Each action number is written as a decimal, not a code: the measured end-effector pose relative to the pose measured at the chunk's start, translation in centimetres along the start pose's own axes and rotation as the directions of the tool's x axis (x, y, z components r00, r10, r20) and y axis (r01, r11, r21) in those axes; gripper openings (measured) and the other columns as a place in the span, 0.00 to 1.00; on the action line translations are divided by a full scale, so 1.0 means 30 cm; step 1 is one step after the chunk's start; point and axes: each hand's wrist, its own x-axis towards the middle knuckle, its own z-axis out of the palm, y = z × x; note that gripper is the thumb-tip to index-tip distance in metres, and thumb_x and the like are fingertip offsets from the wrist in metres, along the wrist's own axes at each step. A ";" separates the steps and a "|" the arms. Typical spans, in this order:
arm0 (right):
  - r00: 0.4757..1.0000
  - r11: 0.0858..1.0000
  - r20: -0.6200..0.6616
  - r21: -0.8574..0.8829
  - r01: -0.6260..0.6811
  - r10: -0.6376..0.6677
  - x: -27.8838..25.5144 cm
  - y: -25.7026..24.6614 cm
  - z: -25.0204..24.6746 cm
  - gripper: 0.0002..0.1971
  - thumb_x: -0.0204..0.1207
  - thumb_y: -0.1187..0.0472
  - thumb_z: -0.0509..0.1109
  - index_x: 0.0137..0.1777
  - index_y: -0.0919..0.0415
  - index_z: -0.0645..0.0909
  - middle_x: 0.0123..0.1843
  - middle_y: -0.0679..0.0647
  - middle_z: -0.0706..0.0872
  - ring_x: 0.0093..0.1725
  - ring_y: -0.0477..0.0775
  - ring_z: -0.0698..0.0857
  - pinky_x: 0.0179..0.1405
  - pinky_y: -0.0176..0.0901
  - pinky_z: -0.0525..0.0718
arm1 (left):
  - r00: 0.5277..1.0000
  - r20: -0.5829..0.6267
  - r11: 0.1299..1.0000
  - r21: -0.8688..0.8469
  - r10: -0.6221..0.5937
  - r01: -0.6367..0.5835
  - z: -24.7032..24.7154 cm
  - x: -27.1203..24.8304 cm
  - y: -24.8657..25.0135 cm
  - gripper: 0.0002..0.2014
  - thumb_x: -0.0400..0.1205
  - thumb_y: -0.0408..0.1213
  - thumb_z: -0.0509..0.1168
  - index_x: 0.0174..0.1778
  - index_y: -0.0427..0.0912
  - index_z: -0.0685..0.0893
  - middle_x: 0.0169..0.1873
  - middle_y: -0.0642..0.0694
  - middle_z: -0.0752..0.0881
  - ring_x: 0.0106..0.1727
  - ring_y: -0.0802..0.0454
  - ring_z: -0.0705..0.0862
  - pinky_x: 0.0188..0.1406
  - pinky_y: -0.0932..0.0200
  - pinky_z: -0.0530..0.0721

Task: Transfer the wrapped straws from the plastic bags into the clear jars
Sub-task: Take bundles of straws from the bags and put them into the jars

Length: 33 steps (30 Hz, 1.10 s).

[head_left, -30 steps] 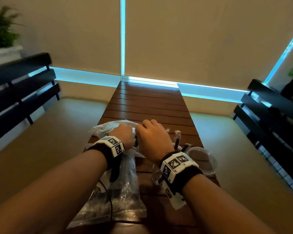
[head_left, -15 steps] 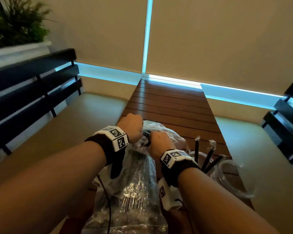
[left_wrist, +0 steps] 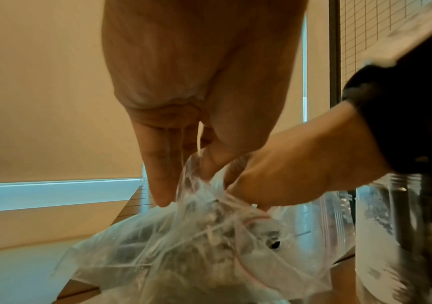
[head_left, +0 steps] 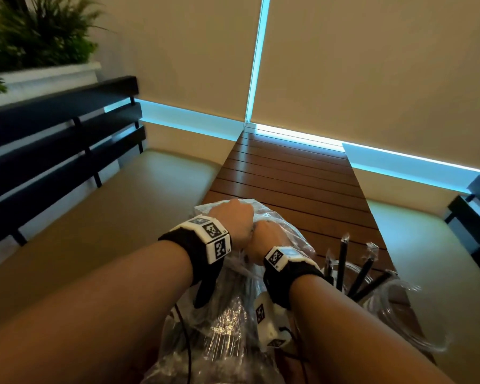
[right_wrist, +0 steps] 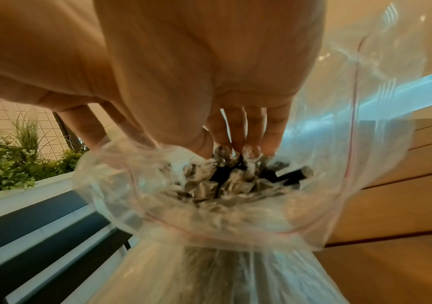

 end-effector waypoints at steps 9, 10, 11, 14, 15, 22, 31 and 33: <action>0.998 0.998 0.011 0.027 -0.063 0.063 0.062 -0.016 0.029 0.18 0.71 0.56 0.75 0.61 0.57 0.85 0.60 0.57 0.87 0.60 0.60 0.84 0.61 0.54 0.83 | 0.997 -0.055 0.992 -0.111 -0.061 0.054 0.006 0.024 -0.021 0.16 0.82 0.45 0.68 0.60 0.38 0.80 0.57 0.37 0.86 0.59 0.38 0.85 0.44 0.54 0.76; 0.998 0.997 -0.001 0.031 -0.066 0.066 0.066 -0.014 0.038 0.17 0.73 0.56 0.74 0.61 0.58 0.85 0.60 0.57 0.87 0.60 0.61 0.84 0.61 0.55 0.82 | 0.996 -0.059 0.992 -0.118 -0.061 0.054 0.014 0.023 -0.018 0.15 0.81 0.45 0.68 0.57 0.38 0.80 0.55 0.37 0.87 0.57 0.38 0.86 0.42 0.54 0.76; 0.999 0.998 -0.021 0.026 -0.049 0.049 0.069 -0.010 0.047 0.15 0.74 0.56 0.73 0.59 0.58 0.85 0.59 0.57 0.87 0.59 0.61 0.85 0.60 0.54 0.83 | 0.996 -0.062 0.991 -0.120 -0.062 0.054 0.019 0.023 -0.017 0.14 0.80 0.44 0.68 0.54 0.39 0.79 0.54 0.37 0.87 0.56 0.39 0.86 0.40 0.54 0.75; 0.997 1.000 -0.071 -0.003 0.018 -0.018 0.066 -0.007 0.052 0.13 0.75 0.54 0.70 0.58 0.56 0.85 0.59 0.57 0.87 0.59 0.59 0.85 0.60 0.53 0.83 | 0.991 -0.100 0.986 -0.150 -0.088 0.072 0.029 0.026 -0.020 0.12 0.81 0.46 0.67 0.49 0.42 0.75 0.52 0.38 0.87 0.53 0.38 0.86 0.40 0.53 0.75; 0.996 0.999 -0.084 -0.020 0.033 -0.034 0.061 -0.002 0.048 0.13 0.75 0.54 0.70 0.58 0.56 0.84 0.59 0.57 0.87 0.59 0.59 0.85 0.60 0.52 0.83 | 0.989 -0.112 0.983 -0.167 -0.095 0.076 0.037 0.026 -0.019 0.12 0.81 0.47 0.67 0.49 0.41 0.76 0.52 0.38 0.87 0.53 0.38 0.86 0.40 0.53 0.76; 0.987 0.984 -0.089 -0.134 0.121 -0.134 0.040 -0.011 0.051 0.15 0.80 0.56 0.65 0.65 0.54 0.82 0.65 0.56 0.86 0.65 0.58 0.83 0.65 0.52 0.79 | 0.980 -0.136 0.970 -0.214 -0.147 0.116 0.037 0.014 -0.029 0.14 0.79 0.44 0.68 0.54 0.39 0.80 0.52 0.37 0.86 0.54 0.37 0.85 0.46 0.50 0.80; 0.987 0.984 -0.074 -0.114 0.135 -0.144 0.031 -0.046 0.025 0.14 0.80 0.57 0.66 0.62 0.57 0.83 0.59 0.56 0.87 0.61 0.59 0.85 0.58 0.48 0.83 | 0.981 -0.134 0.969 -0.224 -0.141 0.109 0.030 -0.001 -0.053 0.14 0.81 0.45 0.67 0.54 0.38 0.81 0.52 0.36 0.87 0.54 0.35 0.85 0.46 0.49 0.82; 0.991 0.992 -0.064 -0.067 0.110 -0.114 0.032 -0.058 0.046 0.15 0.79 0.59 0.67 0.65 0.60 0.81 0.61 0.58 0.85 0.63 0.60 0.84 0.59 0.49 0.81 | 0.978 -0.146 0.963 -0.246 -0.150 0.111 0.028 0.000 -0.067 0.15 0.81 0.46 0.68 0.55 0.38 0.82 0.52 0.37 0.88 0.55 0.36 0.86 0.49 0.48 0.83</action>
